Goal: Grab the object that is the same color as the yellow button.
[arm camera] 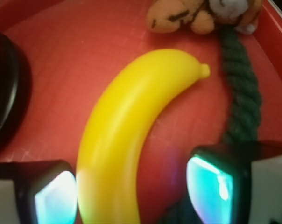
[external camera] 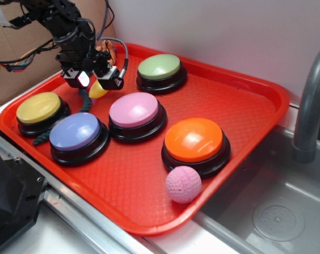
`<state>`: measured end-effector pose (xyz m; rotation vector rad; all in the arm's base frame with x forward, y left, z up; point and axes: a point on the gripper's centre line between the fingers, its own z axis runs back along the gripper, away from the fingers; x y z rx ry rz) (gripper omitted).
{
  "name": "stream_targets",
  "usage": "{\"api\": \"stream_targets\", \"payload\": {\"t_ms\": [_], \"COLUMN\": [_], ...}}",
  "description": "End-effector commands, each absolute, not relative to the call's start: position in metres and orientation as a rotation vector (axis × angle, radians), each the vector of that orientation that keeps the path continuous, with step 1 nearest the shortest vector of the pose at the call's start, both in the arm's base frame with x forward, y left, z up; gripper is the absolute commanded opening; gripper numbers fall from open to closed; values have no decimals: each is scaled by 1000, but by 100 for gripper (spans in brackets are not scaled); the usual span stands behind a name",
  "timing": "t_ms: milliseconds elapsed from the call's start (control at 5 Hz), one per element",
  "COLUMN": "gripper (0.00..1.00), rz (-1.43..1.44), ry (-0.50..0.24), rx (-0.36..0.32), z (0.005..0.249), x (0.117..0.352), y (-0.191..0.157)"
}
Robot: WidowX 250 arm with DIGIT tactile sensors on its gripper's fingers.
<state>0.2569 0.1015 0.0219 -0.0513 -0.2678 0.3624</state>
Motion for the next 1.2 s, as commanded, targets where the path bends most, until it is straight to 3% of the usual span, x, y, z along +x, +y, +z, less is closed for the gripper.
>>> {"api": "stream_targets", "payload": {"t_ms": [0,200,400,800,1000], "gripper": [15,8,7,0,0], "rz": [349,384,448,497,480], "ry": [-262,-260,-251,-252,-209], "rx": [-47,-41,-42,-65,-55], "z": [20,24,40,105,143], "x": [259,257,257,257,253], "y": [99,98,101,88,71]}}
